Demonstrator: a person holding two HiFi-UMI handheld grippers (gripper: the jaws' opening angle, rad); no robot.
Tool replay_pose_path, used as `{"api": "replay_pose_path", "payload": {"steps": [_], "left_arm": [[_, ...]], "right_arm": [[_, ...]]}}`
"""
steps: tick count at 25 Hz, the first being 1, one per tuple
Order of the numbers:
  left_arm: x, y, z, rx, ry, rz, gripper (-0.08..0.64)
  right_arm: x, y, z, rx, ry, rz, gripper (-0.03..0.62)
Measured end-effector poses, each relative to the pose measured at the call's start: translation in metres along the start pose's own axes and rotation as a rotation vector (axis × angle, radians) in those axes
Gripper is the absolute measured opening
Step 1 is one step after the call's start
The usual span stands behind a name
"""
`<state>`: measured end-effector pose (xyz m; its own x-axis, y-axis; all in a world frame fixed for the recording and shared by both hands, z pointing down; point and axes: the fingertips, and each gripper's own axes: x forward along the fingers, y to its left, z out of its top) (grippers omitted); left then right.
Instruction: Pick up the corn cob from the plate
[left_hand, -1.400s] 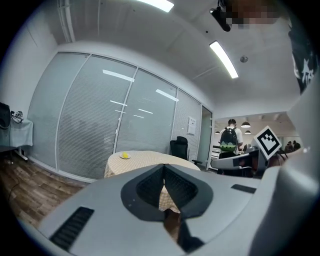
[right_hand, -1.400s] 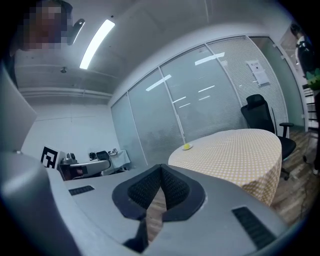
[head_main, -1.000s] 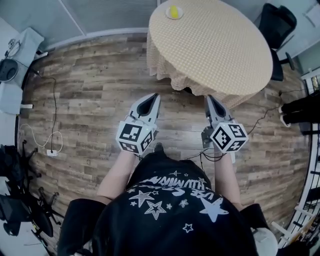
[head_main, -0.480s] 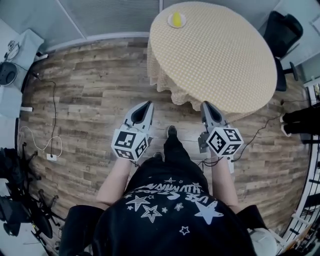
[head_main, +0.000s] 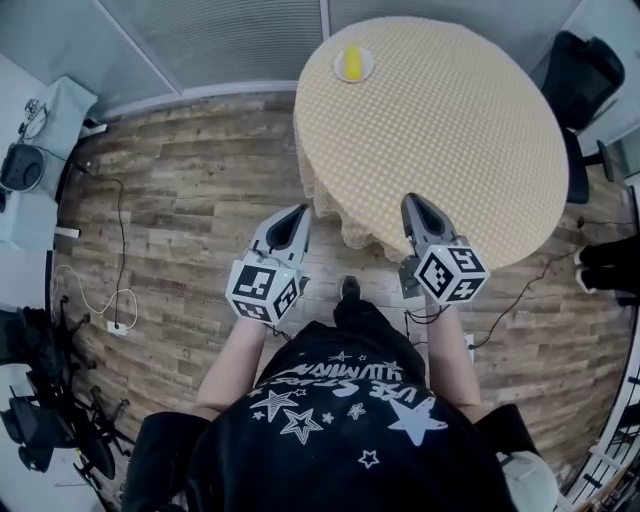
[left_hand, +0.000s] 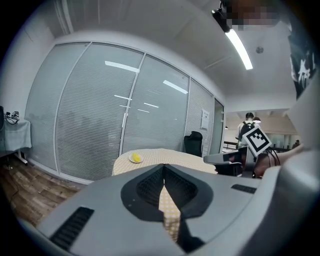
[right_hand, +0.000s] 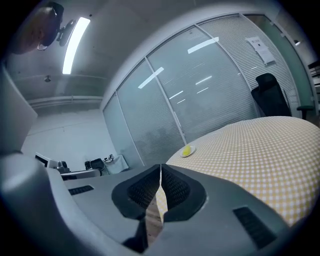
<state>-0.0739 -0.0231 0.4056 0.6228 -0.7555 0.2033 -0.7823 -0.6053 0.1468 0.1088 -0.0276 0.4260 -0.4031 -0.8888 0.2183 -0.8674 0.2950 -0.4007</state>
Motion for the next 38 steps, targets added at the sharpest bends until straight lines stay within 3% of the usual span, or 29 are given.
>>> {"api": "replay_pose_path", "payload": {"steps": [7, 13, 23, 38], "left_arm": [[0.049, 0.006, 0.014, 0.006, -0.001, 0.009, 0.009], [0.075, 0.012, 0.017, -0.071, -0.031, 0.044, 0.009], [0.103, 0.031, 0.022, -0.084, -0.016, 0.065, 0.009], [0.170, 0.091, 0.039, -0.072, -0.019, 0.004, 0.009]], "right_arm": [[0.025, -0.044, 0.015, -0.015, 0.036, -0.017, 0.029], [0.041, -0.074, 0.027, -0.015, 0.030, 0.000, 0.029], [0.072, -0.084, 0.034, 0.004, 0.051, 0.022, 0.029], [0.146, -0.088, 0.049, 0.008, 0.071, 0.001, 0.029]]}}
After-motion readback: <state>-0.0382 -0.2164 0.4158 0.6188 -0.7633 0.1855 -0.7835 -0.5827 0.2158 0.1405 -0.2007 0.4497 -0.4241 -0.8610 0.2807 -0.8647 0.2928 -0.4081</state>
